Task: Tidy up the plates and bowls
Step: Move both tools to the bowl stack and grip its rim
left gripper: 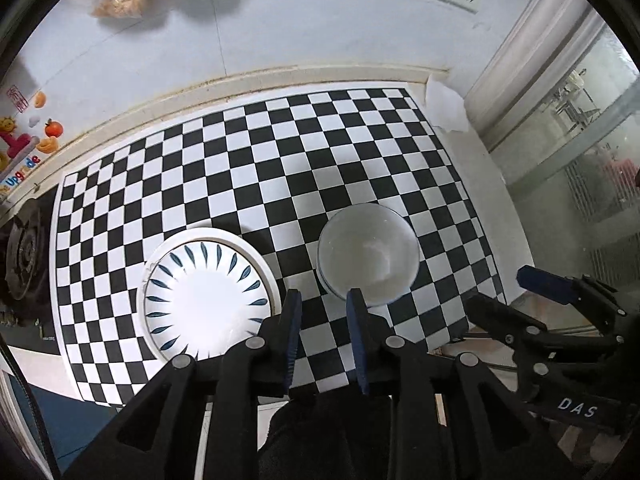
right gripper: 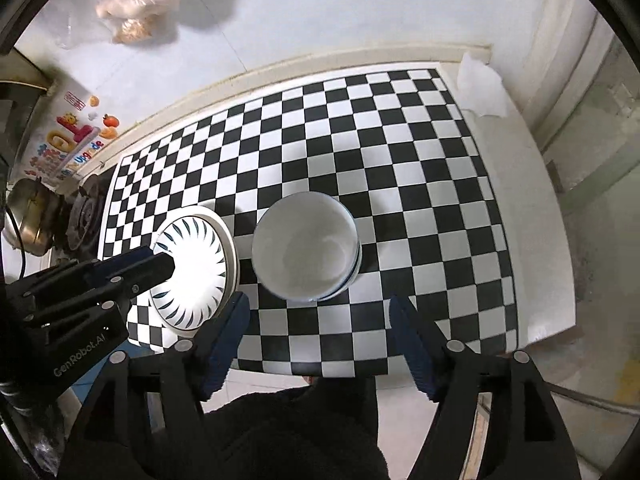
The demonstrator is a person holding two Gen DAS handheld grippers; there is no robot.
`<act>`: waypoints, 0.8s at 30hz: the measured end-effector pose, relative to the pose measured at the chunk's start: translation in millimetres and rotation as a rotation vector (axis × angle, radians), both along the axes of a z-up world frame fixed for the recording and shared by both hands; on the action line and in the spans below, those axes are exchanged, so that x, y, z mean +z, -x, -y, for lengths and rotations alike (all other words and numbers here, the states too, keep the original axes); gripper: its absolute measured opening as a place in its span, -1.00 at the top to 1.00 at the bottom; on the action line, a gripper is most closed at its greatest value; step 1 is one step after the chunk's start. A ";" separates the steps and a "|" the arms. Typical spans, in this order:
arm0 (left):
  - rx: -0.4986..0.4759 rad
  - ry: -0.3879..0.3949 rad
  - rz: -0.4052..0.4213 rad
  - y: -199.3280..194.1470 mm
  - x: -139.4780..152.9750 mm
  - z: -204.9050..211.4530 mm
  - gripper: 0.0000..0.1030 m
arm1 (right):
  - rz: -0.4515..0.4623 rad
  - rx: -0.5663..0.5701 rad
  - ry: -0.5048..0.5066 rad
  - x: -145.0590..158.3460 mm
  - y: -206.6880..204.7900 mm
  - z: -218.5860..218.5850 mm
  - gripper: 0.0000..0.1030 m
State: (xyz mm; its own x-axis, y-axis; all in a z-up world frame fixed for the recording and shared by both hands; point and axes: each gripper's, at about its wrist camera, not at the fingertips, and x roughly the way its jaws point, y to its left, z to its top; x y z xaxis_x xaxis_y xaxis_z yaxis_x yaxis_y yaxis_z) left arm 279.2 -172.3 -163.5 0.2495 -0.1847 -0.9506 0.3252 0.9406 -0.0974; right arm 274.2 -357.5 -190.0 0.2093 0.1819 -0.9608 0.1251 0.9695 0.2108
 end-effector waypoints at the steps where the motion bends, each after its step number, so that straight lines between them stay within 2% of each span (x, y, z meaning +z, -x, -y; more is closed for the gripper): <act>1: 0.000 -0.003 0.017 3.5 4.1 -1.4 0.59 | 0.009 -0.003 0.004 4.9 3.7 0.1 -0.52; 6: -0.002 0.007 0.084 24.8 29.5 -7.1 0.59 | 0.066 -0.021 0.021 34.7 28.4 2.4 -0.56; 12: -0.024 0.019 0.114 48.0 48.8 -7.7 0.59 | 0.110 -0.032 0.032 61.5 52.7 4.8 -0.57; 13: -0.026 0.018 0.120 51.0 50.7 -7.0 0.52 | 0.119 -0.036 0.030 66.5 57.1 5.7 -0.57; 16: -0.032 0.039 0.137 59.4 58.0 -6.3 -0.08 | 0.140 -0.044 0.029 77.4 65.3 8.3 -0.58; 17: -0.030 0.048 0.141 60.9 59.8 -6.1 -0.13 | 0.144 -0.045 0.029 79.5 66.7 8.3 -0.59; 20: -0.021 0.056 0.149 61.0 61.5 -5.2 -0.13 | 0.153 -0.050 0.027 84.5 69.0 10.7 -0.63; 24: -0.002 0.063 0.113 52.0 51.4 -3.6 -0.13 | 0.155 -0.057 0.023 83.7 65.7 16.1 -0.65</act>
State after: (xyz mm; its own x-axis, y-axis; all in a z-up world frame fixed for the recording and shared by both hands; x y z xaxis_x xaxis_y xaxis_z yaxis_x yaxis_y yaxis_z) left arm 227.2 -168.7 -112.1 0.3539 -0.2439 -0.9029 0.3390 0.9332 -0.1192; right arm 208.5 -373.6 -106.3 0.3645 0.1434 -0.9201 0.1481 0.9666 0.2093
